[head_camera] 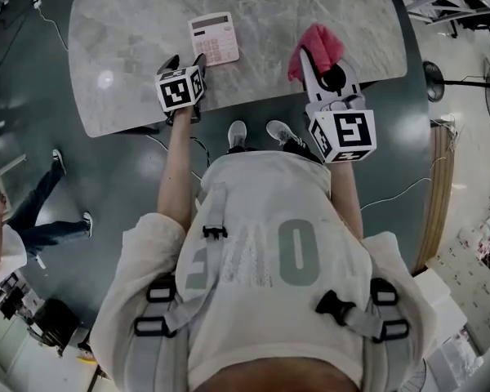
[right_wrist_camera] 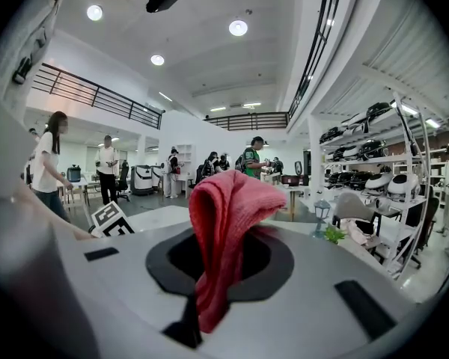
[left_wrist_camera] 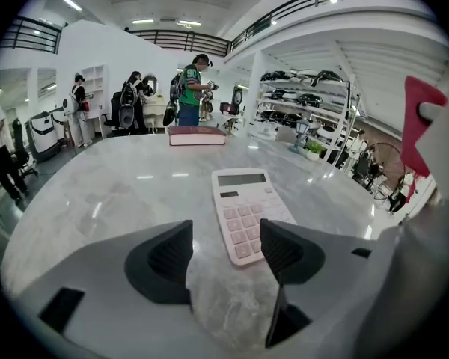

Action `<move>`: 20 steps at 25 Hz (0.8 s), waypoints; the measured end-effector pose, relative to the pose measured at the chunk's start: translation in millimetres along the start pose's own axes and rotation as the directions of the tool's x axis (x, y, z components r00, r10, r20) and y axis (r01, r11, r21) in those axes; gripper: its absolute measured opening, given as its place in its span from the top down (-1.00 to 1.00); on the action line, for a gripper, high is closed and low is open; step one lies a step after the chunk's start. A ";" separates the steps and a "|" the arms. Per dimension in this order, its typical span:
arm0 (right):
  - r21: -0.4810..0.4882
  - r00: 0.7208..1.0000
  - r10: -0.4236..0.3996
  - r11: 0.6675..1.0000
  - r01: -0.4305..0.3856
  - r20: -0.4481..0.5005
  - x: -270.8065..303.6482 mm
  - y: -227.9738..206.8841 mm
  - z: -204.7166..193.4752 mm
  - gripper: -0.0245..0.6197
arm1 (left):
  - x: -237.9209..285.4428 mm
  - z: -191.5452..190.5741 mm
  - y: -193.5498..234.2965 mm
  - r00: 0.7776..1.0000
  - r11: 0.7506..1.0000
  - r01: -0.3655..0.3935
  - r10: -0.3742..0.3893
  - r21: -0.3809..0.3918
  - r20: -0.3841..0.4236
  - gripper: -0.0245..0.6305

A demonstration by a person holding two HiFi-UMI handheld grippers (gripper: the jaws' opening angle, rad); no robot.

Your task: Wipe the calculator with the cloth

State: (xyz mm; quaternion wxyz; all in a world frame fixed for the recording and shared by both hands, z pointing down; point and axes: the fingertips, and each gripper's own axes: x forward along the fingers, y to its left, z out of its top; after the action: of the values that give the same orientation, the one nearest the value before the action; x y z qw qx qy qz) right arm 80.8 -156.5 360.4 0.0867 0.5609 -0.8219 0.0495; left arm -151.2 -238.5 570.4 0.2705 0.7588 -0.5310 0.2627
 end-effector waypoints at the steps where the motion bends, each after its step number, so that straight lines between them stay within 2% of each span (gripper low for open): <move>1: -0.001 1.000 0.001 1.000 -0.001 -0.001 0.5 0.1 0.1 0.74 | 4.3 -3.4 0.6 1.000 1.000 -0.001 0.001 0.005 -0.018 0.10; 10: -0.020 1.000 0.016 1.000 -0.017 -0.018 0.6 1.3 0.5 0.74 | 21.8 -25.1 2.0 0.988 0.999 -0.003 0.010 0.044 -0.151 0.10; 12: -0.030 0.999 0.024 0.999 -0.024 -0.021 2.0 1.6 0.3 0.74 | 22.4 -27.6 1.4 0.989 1.000 0.004 0.000 0.025 -0.151 0.10; 17: -0.087 0.998 0.048 0.995 -0.051 -0.029 17.9 6.0 8.7 0.74 | 21.0 -31.8 5.1 0.990 0.996 0.031 -0.042 -0.081 -0.133 0.07; 20: -0.160 0.998 0.053 0.985 -0.059 -0.038 40.5 7.4 19.3 0.74 | 23.0 -29.3 6.4 0.993 0.995 0.037 -0.047 -0.090 -0.112 0.06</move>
State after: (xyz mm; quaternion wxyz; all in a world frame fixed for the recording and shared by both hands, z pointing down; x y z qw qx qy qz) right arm 57.8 -194.2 349.6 0.1442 0.5279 -0.8370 -0.0053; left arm -153.7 -235.4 608.0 0.3389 0.7411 -0.5095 0.2761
